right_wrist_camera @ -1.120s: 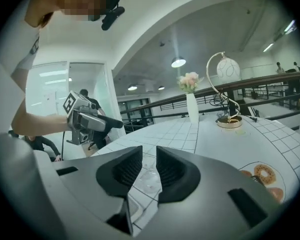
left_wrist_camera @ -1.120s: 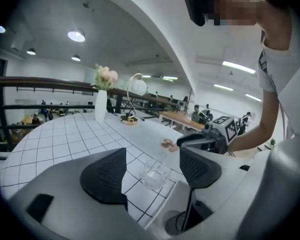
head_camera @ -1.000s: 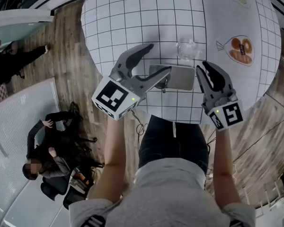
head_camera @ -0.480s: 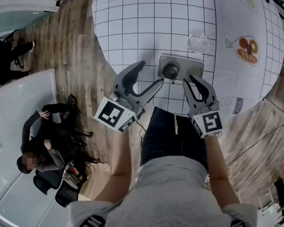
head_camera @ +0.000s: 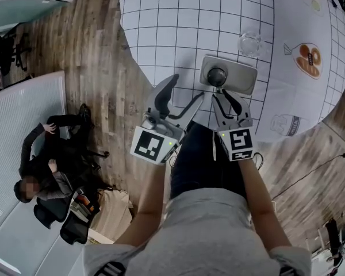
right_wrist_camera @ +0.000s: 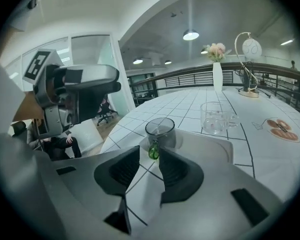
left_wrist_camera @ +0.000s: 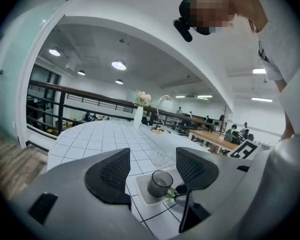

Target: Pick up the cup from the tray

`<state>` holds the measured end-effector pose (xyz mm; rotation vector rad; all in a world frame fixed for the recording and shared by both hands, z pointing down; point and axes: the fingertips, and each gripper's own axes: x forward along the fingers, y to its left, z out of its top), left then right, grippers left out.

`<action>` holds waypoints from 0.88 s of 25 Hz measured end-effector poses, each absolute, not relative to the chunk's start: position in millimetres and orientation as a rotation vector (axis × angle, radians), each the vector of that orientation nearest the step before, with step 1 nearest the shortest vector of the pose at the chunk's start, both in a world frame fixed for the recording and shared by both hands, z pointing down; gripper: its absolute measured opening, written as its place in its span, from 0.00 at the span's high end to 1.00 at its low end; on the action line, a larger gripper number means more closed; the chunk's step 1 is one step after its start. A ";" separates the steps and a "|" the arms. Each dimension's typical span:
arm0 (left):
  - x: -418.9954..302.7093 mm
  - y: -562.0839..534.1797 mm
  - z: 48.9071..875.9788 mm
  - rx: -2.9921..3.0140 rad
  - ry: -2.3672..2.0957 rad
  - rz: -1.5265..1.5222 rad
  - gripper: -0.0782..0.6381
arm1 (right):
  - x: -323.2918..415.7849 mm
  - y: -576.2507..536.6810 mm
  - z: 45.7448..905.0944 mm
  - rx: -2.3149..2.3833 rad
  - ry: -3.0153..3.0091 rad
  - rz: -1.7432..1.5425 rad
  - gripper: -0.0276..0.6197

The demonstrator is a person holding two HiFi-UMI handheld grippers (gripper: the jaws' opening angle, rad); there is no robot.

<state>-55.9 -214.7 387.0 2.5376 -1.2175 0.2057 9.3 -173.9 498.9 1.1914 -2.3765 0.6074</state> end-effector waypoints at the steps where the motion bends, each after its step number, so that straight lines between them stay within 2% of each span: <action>1: -56.9 -212.8 388.4 2.530 -1.210 0.197 0.48 | 7.2 -174.0 503.3 1.196 -2.361 0.625 0.79; 11: -64.1 -207.5 395.2 2.511 -1.209 0.218 0.48 | 5.5 -189.0 514.7 1.300 -2.210 0.643 0.79; 14: -65.5 -208.1 397.0 2.509 -1.213 0.221 0.48 | 6.8 -190.4 515.9 1.318 -2.191 0.623 0.86; 22: -65.6 -209.0 403.9 2.508 -1.198 0.251 0.48 | 13.1 -193.1 511.3 1.352 -2.193 0.603 0.89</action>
